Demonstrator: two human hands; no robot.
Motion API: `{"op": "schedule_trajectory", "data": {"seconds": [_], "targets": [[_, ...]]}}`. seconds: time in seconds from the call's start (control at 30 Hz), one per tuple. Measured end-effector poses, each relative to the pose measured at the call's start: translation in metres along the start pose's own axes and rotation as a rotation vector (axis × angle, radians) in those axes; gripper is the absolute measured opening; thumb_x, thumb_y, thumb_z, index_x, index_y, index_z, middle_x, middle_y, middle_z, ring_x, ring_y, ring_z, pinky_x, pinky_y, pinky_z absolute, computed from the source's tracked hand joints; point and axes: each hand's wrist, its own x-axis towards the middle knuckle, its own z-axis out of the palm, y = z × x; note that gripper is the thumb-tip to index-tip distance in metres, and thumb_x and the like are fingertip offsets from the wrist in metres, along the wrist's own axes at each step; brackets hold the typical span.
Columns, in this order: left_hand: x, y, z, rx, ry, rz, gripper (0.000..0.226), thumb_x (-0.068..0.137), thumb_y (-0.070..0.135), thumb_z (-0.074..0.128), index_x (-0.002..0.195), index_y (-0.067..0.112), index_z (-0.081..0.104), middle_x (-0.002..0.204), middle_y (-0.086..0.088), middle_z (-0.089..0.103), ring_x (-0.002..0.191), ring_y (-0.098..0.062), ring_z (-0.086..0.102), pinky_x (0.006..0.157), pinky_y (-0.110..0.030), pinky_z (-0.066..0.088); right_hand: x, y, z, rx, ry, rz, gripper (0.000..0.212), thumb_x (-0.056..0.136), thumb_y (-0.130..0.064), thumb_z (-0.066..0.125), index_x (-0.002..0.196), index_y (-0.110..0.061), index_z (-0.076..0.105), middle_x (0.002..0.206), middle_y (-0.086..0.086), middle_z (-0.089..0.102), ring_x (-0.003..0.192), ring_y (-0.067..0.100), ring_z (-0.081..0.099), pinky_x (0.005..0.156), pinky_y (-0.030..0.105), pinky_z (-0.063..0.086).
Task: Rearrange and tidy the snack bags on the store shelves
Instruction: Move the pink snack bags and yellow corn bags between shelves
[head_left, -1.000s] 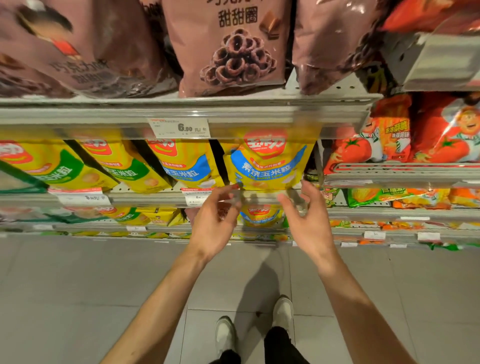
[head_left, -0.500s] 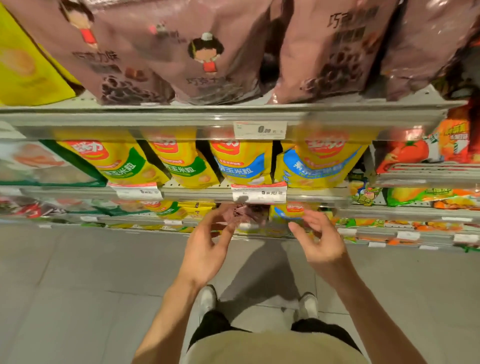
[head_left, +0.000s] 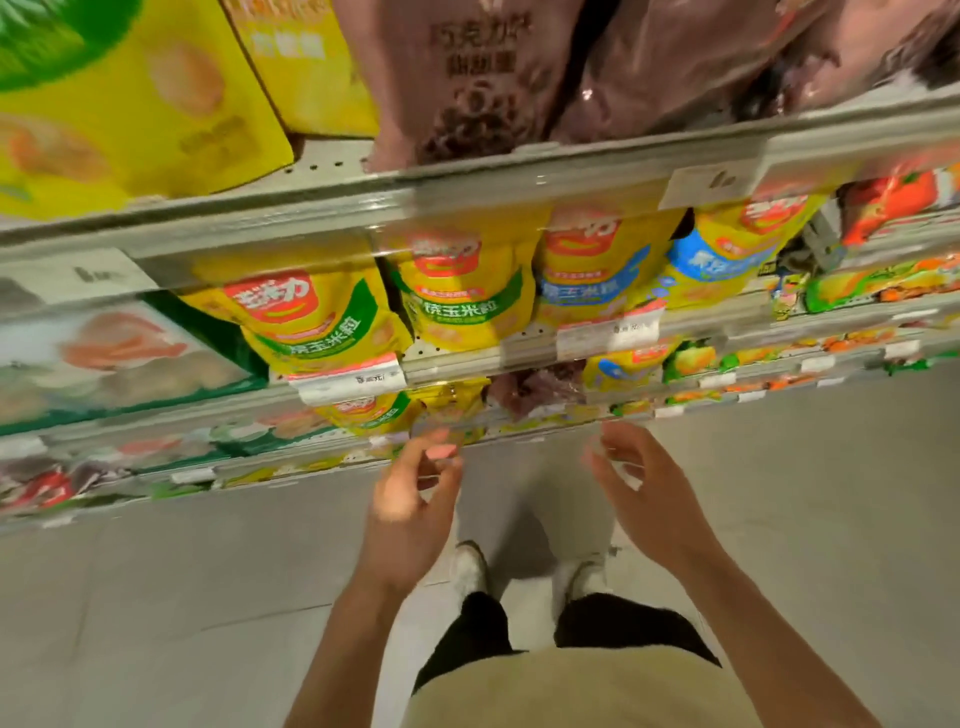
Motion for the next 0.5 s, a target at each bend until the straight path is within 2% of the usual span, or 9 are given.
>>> {"op": "schedule_trajectory", "data": {"seconds": [0.07, 0.17, 0.37, 0.5], "targets": [[-0.007, -0.008, -0.002, -0.006, 0.022, 0.011, 0.024, 0.099, 0.022, 0.064, 0.121, 0.031, 0.064, 0.109, 0.006, 0.073, 0.093, 0.004, 0.068, 0.084, -0.012, 0.052, -0.005, 0.003, 0.004, -0.024, -0.012, 0.005, 0.041, 0.093, -0.038, 0.071, 0.13, -0.022, 0.062, 0.123, -0.003, 0.067, 0.114, 0.017, 0.065, 0.102, 0.037, 0.051], [-0.016, -0.018, 0.002, 0.009, 0.016, 0.003, 0.028, 0.1, 0.019, 0.063, 0.127, 0.024, 0.064, 0.108, 0.007, 0.073, 0.094, 0.001, 0.069, 0.084, -0.007, 0.048, -0.011, 0.012, 0.005, -0.037, -0.018, 0.03, 0.04, 0.094, -0.036, 0.071, 0.13, -0.022, 0.062, 0.123, -0.004, 0.067, 0.114, 0.016, 0.064, 0.103, 0.036, 0.05], [-0.021, -0.036, 0.049, 0.03, -0.008, -0.046, 0.031, 0.098, 0.025, 0.064, 0.129, 0.028, 0.062, 0.111, 0.014, 0.071, 0.098, 0.002, 0.066, 0.085, -0.006, 0.048, -0.005, 0.067, 0.002, -0.065, -0.043, 0.03, 0.041, 0.094, -0.032, 0.072, 0.131, -0.02, 0.062, 0.121, -0.003, 0.066, 0.114, 0.015, 0.062, 0.104, 0.035, 0.048], [0.012, -0.08, 0.113, -0.026, 0.027, -0.123, 0.025, 0.098, 0.027, 0.065, 0.122, 0.035, 0.062, 0.105, 0.015, 0.072, 0.096, 0.003, 0.066, 0.082, -0.01, 0.049, 0.038, 0.13, 0.018, -0.027, -0.03, -0.001, 0.038, 0.093, -0.029, 0.072, 0.13, -0.022, 0.063, 0.123, -0.007, 0.065, 0.116, 0.01, 0.061, 0.102, 0.025, 0.043]]}}
